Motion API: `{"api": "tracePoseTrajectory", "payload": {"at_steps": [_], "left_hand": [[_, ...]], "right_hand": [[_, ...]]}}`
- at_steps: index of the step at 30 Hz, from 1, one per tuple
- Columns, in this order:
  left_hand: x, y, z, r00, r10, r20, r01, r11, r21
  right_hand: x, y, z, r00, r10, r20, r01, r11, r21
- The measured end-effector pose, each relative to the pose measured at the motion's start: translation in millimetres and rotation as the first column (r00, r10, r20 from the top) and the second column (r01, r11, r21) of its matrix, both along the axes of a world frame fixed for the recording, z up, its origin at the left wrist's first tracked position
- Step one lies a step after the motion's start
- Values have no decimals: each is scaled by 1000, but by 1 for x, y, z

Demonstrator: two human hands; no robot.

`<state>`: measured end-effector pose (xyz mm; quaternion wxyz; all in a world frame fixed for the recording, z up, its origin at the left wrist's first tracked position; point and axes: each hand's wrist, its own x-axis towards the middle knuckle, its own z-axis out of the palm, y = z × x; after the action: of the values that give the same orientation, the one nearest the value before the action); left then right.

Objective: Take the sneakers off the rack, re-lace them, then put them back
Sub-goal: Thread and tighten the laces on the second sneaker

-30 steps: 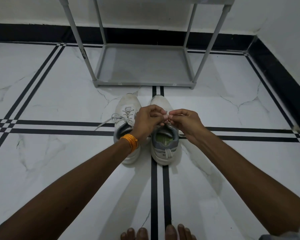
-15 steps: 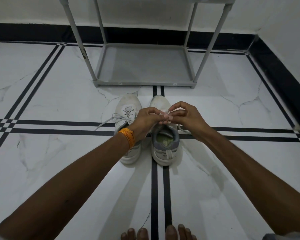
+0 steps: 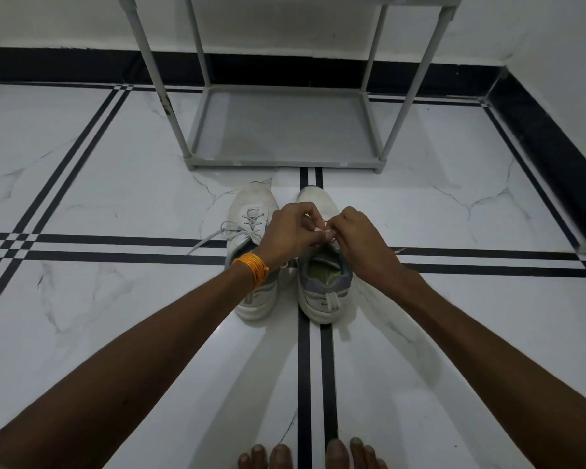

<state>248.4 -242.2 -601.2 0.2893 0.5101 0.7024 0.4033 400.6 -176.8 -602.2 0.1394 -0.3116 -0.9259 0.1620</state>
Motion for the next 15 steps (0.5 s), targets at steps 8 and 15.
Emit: {"api": "tracePoseTrajectory", "payload": {"at_steps": [8, 15], "left_hand": [[6, -2, -4, 850, -56, -524, 163, 973, 162], [5, 3, 2, 682, -178, -709, 251, 968, -2]], "right_hand": [[0, 4, 7, 992, -123, -9, 115, 950, -291], [3, 3, 0, 980, -179, -91, 136, 926, -351]]}}
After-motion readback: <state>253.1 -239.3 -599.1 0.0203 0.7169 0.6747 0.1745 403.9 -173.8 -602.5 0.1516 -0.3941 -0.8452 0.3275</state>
